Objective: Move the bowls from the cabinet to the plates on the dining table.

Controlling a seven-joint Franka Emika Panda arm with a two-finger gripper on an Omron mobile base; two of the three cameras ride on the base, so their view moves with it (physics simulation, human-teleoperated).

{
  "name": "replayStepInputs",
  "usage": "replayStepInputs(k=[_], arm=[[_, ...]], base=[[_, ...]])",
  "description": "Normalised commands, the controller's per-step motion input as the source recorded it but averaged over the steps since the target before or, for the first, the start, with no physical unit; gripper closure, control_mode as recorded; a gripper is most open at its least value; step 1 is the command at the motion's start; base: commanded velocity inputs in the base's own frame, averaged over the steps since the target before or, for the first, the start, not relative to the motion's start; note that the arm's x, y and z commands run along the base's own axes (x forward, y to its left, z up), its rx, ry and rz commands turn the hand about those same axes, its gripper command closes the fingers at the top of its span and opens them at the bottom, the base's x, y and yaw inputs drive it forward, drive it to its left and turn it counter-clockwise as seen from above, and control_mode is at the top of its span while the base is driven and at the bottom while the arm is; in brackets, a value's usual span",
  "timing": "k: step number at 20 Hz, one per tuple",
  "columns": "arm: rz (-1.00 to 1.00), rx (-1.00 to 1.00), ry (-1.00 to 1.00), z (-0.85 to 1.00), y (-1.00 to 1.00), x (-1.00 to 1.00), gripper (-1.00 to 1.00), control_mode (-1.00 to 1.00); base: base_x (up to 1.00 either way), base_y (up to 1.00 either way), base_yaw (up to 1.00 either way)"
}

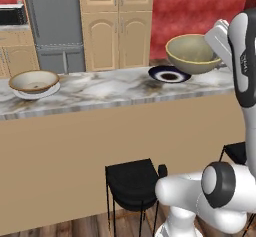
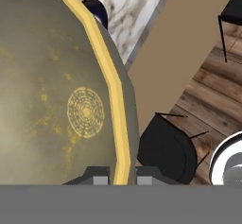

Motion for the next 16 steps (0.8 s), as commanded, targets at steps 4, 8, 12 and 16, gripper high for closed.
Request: replayStepInputs(k=[4,8,12,16], arm=[[0.0,0.0,0.0,0.0,-0.16,0.09,1.0,-1.0],[0.0,0.0,0.0,0.0,-0.16,0.18,1.0,-1.0],[0.0,0.0,0.01,0.0,-0.14,0.39,1.0,-1.0],[-0.02,0.0,0.03,-0.02,-0.1,0.54,1.0,-1.0]], base=[[0.0,0.0,0.0],[0.0,0.0,0.0],[0.0,0.0,0.0],[0.0,0.0,0.0]])
